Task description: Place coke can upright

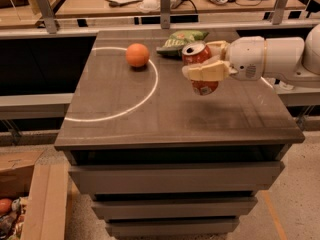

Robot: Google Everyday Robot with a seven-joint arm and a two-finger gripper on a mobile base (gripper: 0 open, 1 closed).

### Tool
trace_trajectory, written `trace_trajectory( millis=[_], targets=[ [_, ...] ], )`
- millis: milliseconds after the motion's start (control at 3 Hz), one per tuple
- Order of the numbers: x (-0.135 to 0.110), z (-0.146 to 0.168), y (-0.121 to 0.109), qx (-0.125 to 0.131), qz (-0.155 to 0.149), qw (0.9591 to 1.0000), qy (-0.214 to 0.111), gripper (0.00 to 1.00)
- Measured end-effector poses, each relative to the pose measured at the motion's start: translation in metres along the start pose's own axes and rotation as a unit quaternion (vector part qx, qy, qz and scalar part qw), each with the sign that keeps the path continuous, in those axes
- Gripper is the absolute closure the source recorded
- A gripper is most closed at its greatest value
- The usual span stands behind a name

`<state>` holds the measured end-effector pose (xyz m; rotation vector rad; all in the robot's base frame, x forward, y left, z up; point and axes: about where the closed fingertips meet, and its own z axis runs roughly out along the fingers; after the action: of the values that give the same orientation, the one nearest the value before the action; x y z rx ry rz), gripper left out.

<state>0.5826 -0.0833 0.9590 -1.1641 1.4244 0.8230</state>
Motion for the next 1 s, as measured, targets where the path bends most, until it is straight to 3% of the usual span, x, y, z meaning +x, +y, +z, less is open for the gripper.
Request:
trace_trajectory(
  millis=[667, 1000],
  targets=[
    [0.029, 0.0, -0.012, 0.015, 0.043, 0.9979, -0.046, 1.0],
    [0.041, 0.003, -0.017, 0.017, 0.049, 0.9974, -0.05, 1.0]
  ],
)
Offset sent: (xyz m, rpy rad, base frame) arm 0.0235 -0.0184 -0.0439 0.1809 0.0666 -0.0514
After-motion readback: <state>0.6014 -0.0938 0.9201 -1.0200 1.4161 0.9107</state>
